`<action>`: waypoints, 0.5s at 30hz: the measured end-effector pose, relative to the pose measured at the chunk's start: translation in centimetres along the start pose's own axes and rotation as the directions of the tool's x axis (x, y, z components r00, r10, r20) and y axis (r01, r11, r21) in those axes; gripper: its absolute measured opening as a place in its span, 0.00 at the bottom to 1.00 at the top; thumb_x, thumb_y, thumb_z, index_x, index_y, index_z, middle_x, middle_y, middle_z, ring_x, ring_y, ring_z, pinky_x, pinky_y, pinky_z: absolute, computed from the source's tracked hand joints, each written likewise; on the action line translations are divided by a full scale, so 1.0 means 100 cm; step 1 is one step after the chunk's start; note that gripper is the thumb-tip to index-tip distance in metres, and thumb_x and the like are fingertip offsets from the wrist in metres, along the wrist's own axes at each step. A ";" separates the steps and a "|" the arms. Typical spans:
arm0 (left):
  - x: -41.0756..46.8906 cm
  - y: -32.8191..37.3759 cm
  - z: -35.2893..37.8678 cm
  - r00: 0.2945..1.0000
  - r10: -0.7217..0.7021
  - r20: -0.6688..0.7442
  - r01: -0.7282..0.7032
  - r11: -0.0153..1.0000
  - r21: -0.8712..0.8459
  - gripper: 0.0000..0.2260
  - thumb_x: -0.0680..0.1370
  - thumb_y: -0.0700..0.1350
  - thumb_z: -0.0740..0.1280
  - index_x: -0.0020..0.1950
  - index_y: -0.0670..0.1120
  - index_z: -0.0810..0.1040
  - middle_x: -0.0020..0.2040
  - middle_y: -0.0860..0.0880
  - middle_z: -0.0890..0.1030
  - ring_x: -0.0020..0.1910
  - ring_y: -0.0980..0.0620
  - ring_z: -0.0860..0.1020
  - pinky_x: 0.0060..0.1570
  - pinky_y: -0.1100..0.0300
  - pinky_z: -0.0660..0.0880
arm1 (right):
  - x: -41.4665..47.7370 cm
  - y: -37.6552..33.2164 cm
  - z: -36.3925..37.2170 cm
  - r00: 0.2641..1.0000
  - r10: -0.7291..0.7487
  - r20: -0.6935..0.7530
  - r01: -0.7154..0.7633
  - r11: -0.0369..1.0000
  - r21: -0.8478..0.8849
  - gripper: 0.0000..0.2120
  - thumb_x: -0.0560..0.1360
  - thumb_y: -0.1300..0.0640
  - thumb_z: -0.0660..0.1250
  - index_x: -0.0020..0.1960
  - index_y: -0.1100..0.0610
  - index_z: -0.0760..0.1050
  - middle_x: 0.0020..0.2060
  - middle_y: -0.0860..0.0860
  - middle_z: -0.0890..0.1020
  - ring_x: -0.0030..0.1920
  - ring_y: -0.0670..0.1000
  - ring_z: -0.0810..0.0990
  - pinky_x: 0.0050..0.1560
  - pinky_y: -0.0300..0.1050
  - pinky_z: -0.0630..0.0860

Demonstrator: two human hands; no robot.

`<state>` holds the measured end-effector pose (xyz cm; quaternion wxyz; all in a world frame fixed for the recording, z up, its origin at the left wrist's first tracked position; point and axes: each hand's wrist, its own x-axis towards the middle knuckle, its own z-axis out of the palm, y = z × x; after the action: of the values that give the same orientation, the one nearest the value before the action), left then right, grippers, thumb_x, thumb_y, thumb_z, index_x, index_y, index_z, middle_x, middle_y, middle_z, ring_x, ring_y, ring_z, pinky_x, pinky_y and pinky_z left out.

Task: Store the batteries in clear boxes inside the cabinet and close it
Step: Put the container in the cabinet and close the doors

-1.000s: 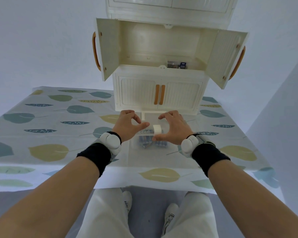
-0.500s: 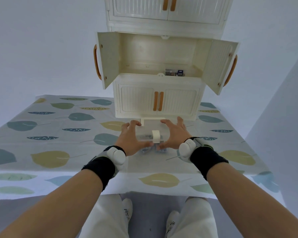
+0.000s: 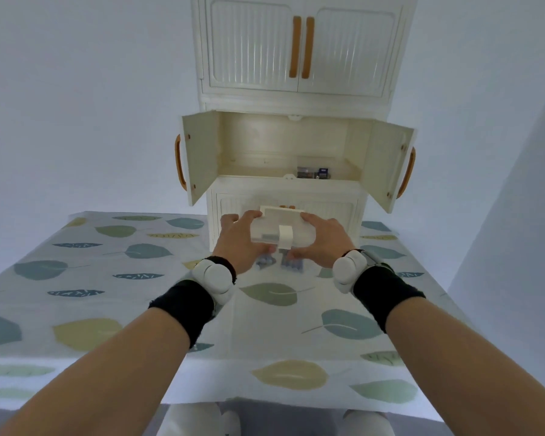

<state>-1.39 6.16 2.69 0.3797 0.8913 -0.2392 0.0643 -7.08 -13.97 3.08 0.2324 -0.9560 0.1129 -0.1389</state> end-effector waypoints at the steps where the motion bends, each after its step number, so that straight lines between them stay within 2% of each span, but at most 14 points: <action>1: 0.011 0.008 -0.009 1.000 0.004 -0.021 -0.003 1.000 0.003 0.36 0.70 0.53 0.77 0.74 0.53 0.65 0.68 0.43 0.62 0.62 0.40 0.73 0.66 0.60 0.67 | 0.011 -0.006 -0.011 1.000 -0.015 -0.018 0.015 1.000 0.005 0.51 0.60 0.39 0.81 0.77 0.44 0.62 0.63 0.58 0.72 0.64 0.60 0.73 0.65 0.49 0.70; 5: 0.053 0.029 -0.038 0.994 0.013 -0.107 -0.013 1.000 0.006 0.35 0.72 0.53 0.76 0.76 0.54 0.65 0.68 0.42 0.61 0.63 0.40 0.71 0.68 0.57 0.67 | 0.052 -0.031 -0.048 0.991 -0.101 -0.092 0.100 0.995 -0.020 0.47 0.63 0.41 0.80 0.76 0.47 0.63 0.67 0.56 0.74 0.67 0.58 0.71 0.66 0.49 0.68; 9: 0.107 0.044 -0.058 0.986 0.019 -0.166 -0.006 0.997 0.080 0.32 0.76 0.52 0.72 0.77 0.58 0.63 0.73 0.41 0.59 0.70 0.36 0.66 0.66 0.50 0.69 | 0.106 -0.050 -0.070 0.982 -0.116 -0.151 0.116 0.993 -0.007 0.49 0.60 0.38 0.80 0.76 0.47 0.64 0.69 0.55 0.73 0.67 0.56 0.72 0.68 0.49 0.69; 13: 0.147 0.048 -0.068 0.979 -0.004 -0.204 0.056 0.966 0.254 0.32 0.75 0.58 0.69 0.77 0.62 0.60 0.74 0.42 0.63 0.69 0.35 0.65 0.65 0.48 0.66 | 0.147 -0.055 -0.076 0.977 -0.127 -0.168 0.135 0.990 0.033 0.47 0.62 0.40 0.80 0.76 0.45 0.64 0.66 0.55 0.73 0.65 0.56 0.73 0.62 0.44 0.68; 15: 0.164 0.047 -0.072 0.978 -0.005 -0.208 0.061 0.963 0.263 0.33 0.75 0.58 0.70 0.77 0.62 0.60 0.73 0.41 0.65 0.68 0.35 0.65 0.64 0.48 0.66 | 0.166 -0.055 -0.075 0.972 -0.144 -0.186 0.155 0.987 0.046 0.47 0.61 0.38 0.79 0.75 0.44 0.64 0.65 0.54 0.74 0.64 0.56 0.75 0.61 0.43 0.70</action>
<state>11.29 2.27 15.68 0.2793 0.9270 -0.1728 0.1812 6.85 -16.92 15.65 0.2385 -0.9378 0.0569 -0.2460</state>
